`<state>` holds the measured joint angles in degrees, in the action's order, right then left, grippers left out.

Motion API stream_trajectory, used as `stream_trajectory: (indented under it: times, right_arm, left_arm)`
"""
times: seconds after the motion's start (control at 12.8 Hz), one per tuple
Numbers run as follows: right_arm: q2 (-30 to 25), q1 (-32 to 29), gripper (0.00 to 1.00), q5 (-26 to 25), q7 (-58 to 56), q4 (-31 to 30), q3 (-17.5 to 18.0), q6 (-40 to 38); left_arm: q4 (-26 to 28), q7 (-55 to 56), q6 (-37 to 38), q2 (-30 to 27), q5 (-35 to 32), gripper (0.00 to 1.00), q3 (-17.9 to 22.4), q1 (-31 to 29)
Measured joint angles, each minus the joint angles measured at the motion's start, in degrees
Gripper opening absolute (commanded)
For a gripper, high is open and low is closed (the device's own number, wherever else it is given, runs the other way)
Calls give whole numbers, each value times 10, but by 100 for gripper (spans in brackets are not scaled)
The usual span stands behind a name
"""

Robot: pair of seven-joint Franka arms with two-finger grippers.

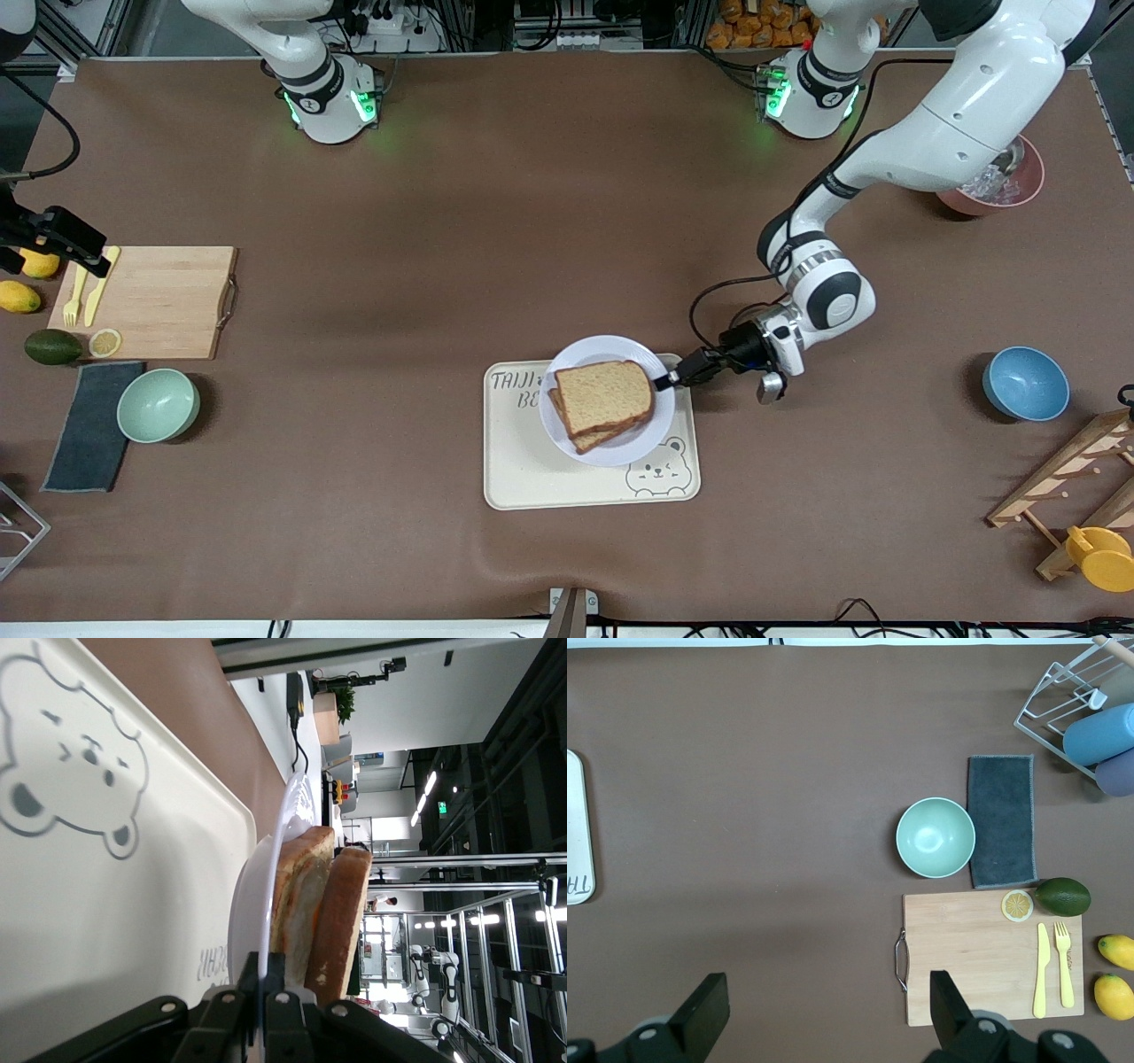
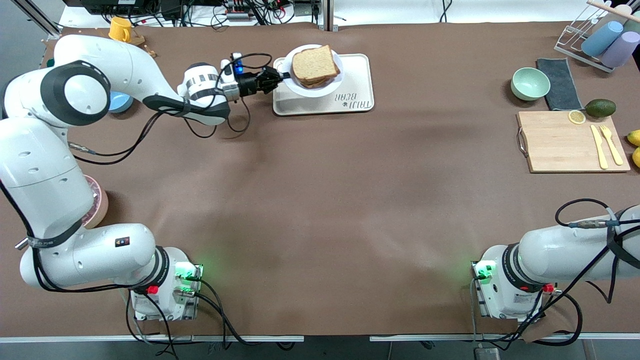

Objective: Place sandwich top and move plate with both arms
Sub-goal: 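Slide the white plate with the left gripper onto the bear tray, then open the left gripper and release the plate rim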

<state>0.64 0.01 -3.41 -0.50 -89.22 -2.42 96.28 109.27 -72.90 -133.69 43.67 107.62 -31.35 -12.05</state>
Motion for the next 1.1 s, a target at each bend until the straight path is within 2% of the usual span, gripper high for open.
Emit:
stream_trajectory:
  times: [0.23,0.55,0.7,0.86,0.94,1.02,1.1]
  right_arm:
    - [0,0,100,0,0,1,0,-2]
    - [0,0,100,4,0,1,0,-4]
    - [0,-1,100,5,0,0,0,-5]
    - [0,-3,100,5,0,0,0,-5]
    - [0,-4,100,6,0,0,-1,-5]
    - [0,-4,100,6,0,0,-1,-5]
    - [0,-4,100,6,0,0,-1,-5]
  left_arm:
    - [-12,1,0,26,-17,0,8,-2]
    - [-57,18,0,73,-43,0,28,0]
    - [-69,47,0,84,-74,0,36,0]
    - [-75,54,1,90,-77,0,36,5]
    - [-76,55,1,91,-77,23,36,10]
    - [-76,56,1,91,-77,67,36,14]
    - [-76,58,1,91,-77,100,37,16]
